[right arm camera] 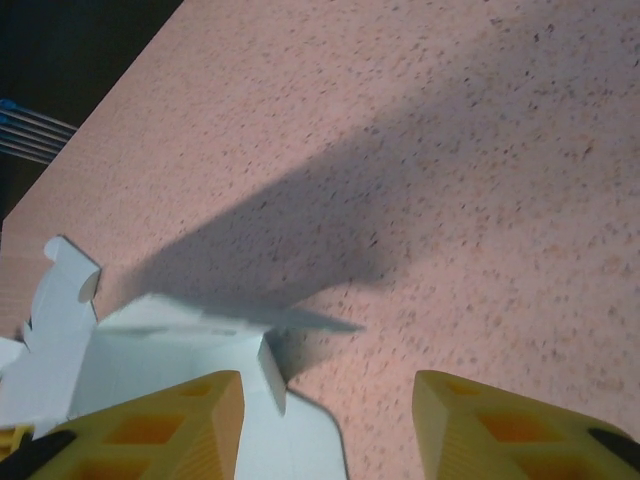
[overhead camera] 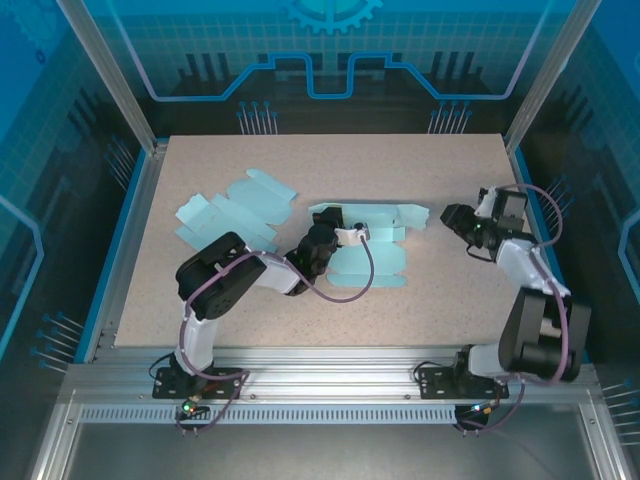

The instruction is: Fold the paper box

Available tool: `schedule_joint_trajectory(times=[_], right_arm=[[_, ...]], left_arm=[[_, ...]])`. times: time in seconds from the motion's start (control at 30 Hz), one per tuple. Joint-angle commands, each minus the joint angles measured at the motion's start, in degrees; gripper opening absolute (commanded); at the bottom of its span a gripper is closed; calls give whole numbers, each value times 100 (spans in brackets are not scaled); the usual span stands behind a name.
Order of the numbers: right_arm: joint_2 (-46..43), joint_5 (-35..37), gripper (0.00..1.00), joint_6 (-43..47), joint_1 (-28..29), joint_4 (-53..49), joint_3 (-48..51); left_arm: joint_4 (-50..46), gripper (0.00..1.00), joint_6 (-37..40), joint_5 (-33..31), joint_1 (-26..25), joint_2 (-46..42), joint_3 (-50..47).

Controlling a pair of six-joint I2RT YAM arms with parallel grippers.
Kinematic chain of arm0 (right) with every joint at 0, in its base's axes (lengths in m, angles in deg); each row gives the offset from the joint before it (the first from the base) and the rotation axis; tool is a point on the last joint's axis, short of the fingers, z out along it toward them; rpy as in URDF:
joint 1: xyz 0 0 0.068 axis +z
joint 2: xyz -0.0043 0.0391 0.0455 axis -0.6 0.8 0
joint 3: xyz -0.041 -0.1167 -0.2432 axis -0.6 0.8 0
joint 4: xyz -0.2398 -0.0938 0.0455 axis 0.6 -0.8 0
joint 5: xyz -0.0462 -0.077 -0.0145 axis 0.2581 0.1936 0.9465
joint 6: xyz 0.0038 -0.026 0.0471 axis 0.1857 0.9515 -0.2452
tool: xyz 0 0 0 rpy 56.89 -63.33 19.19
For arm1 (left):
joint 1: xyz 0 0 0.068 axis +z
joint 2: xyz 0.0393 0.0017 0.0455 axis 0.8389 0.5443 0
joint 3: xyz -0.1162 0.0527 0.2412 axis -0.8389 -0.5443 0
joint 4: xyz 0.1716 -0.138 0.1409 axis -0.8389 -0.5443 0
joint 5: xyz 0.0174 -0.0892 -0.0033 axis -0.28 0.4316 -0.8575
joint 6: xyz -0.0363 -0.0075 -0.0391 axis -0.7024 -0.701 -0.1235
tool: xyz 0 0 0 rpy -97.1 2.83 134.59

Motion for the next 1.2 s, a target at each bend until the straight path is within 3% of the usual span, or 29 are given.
schedule_joint_trajectory(times=[0.0, 0.27, 0.43, 0.9, 1.17], right_arm=[[796, -665, 46, -81, -87, -58, -636], [2580, -1032, 46, -56, 162, -5, -1784], [3165, -1185, 46, -44, 475, 160, -2104], [2044, -1032, 46, -100, 767, 817, -769], [1492, -698, 46, -27, 1230, 900, -273]], left_arm=[[393, 0, 125, 81, -29, 97, -111], [403, 0, 142, 105, -27, 215, -92], [488, 0, 201, 62, -18, 312, -78], [620, 0, 398, -85, 70, 535, 26], [659, 0, 442, -97, 84, 571, 36]])
